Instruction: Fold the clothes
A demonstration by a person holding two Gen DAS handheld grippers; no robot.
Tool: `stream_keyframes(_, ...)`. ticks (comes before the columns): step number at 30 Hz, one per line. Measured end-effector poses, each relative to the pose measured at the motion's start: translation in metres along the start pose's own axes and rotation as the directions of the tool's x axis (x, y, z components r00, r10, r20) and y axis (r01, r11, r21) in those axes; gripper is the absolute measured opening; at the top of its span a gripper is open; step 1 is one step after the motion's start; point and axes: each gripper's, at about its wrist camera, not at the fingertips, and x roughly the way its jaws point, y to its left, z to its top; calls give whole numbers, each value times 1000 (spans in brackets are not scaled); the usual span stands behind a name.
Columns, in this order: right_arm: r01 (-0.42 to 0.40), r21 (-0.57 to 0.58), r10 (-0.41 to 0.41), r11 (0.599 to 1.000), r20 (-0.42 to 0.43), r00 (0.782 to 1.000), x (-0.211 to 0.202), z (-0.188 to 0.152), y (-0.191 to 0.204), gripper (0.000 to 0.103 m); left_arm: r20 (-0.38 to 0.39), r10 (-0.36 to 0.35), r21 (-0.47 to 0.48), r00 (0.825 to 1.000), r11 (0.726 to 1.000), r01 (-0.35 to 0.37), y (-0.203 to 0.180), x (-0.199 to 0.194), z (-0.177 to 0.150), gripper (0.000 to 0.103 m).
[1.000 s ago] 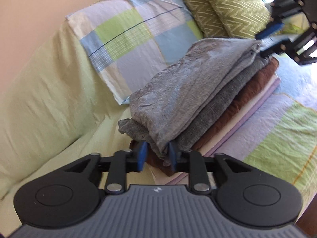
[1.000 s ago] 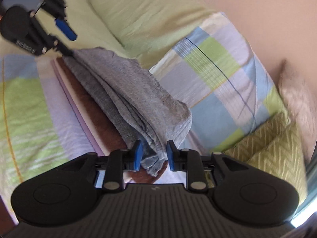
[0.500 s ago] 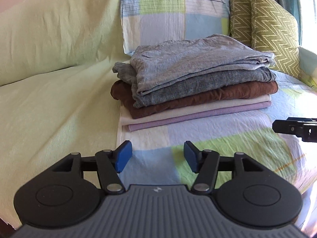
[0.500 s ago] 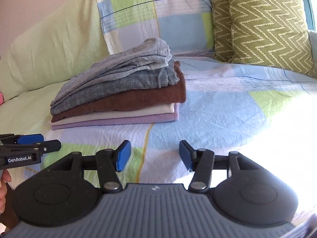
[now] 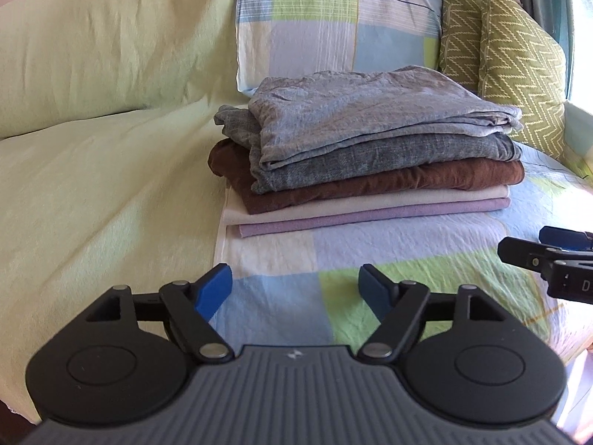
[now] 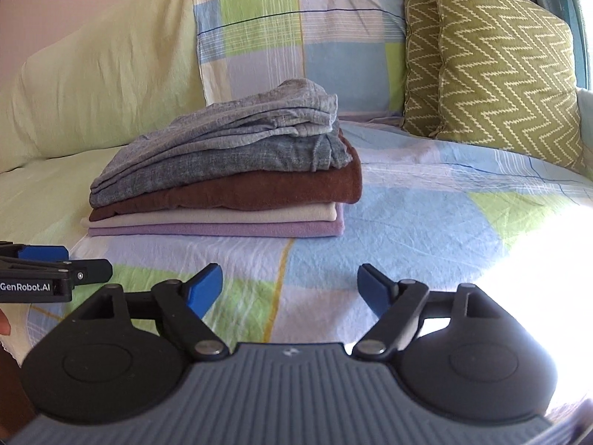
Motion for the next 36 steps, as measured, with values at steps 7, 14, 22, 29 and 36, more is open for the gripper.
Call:
stream_keyframes(7, 44, -21, -44, 999, 11, 999, 9, -8, 3, 101, 7, -9, 18, 1000, 1000, 9, -5, 3, -3, 97)
stream_keyframes(14, 55, -59, -53, 997, 40, 998, 10, -15, 6, 102, 20, -13, 26, 1000, 1000, 12, -6, 4, -7, 102)
stream_keyframes(22, 105, -51, -102, 993, 52, 993, 12, -18, 14, 102, 21, -18, 33, 1000, 999, 17, -5, 4, -7, 103)
stream_keyframes(29, 113, -53, -110, 992, 60, 992, 11, -21, 16, 102, 16, -17, 35, 1000, 999, 16, -6, 4, -6, 103)
stream_keyframes(36, 115, -58, -111, 992, 67, 992, 11, -22, 17, 102, 14, -10, 31, 1000, 999, 10, -7, 5, -5, 103)
